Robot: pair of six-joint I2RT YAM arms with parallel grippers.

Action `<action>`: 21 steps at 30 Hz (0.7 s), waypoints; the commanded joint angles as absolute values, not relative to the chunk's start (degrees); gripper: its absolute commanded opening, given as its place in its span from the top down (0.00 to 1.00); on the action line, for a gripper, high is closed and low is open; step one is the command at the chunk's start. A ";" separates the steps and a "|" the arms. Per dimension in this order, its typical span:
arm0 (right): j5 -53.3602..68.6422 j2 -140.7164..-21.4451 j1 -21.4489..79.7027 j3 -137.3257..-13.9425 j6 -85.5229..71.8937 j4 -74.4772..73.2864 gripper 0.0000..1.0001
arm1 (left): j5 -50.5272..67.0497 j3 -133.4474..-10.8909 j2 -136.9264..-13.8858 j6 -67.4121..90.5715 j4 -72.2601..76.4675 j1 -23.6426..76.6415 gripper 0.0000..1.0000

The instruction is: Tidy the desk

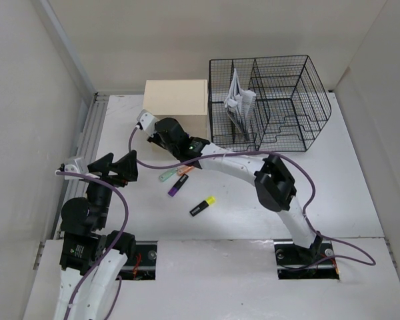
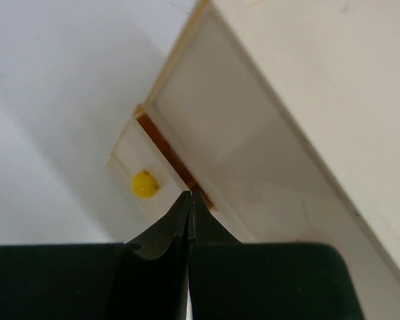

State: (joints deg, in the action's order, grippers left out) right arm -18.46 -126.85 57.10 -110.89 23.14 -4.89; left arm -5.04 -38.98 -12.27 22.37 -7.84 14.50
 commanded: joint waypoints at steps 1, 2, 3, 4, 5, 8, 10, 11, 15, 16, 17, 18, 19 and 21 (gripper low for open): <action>-29.26 -128.93 57.57 -112.85 24.43 2.63 1.00 | -5.54 -39.02 -11.69 22.94 -5.27 14.33 0.16; -29.96 -128.94 57.57 -112.85 24.43 2.64 1.00 | -5.54 -39.02 -11.69 23.46 -5.27 14.33 0.16; -30.84 -129.54 57.57 -112.85 25.04 2.64 1.00 | -5.02 -39.02 -11.69 23.99 -5.27 14.33 0.16; -31.55 -129.55 57.57 -112.85 25.05 3.33 1.00 | -5.01 -39.02 -11.69 23.99 -5.27 14.33 0.16; -31.55 -130.07 57.57 -112.85 25.05 3.34 1.00 | -5.01 -39.02 -11.69 23.99 -5.27 14.33 0.16; -31.55 -130.08 57.57 -112.07 25.05 3.34 1.00 | -4.48 -38.50 -11.17 25.13 -5.27 14.33 0.15; -31.55 -128.77 57.57 -111.45 24.44 3.34 1.00 | -4.48 -38.50 -11.16 25.14 -5.27 14.33 0.15; -30.77 -128.76 57.57 -110.84 24.43 3.34 1.00 | -4.48 -38.50 -11.16 25.14 -5.27 14.33 0.15; -25.94 -124.29 57.57 -108.03 23.91 2.64 1.00 | -3.43 -37.97 -10.63 26.89 -5.27 14.33 0.15; -23.75 -121.32 57.57 -106.36 23.91 1.59 1.00 | -3.43 -37.97 -10.63 26.89 -5.27 14.33 0.15; -18.95 -120.16 57.57 -106.35 23.91 -0.07 1.00 | -2.73 -37.97 -10.03 26.89 -5.27 14.33 0.15; -16.90 -119.28 57.57 -106.35 23.91 -3.31 1.00 | -2.72 -37.45 -10.02 27.42 -4.75 14.33 0.15; -14.70 -118.57 57.57 -106.35 23.91 -4.82 1.00 | -2.72 -37.44 -10.02 27.42 -4.75 14.33 0.15; -9.70 -117.43 57.57 -106.87 23.91 -7.28 1.00 | -2.72 -37.44 -10.02 27.42 -4.75 14.33 0.15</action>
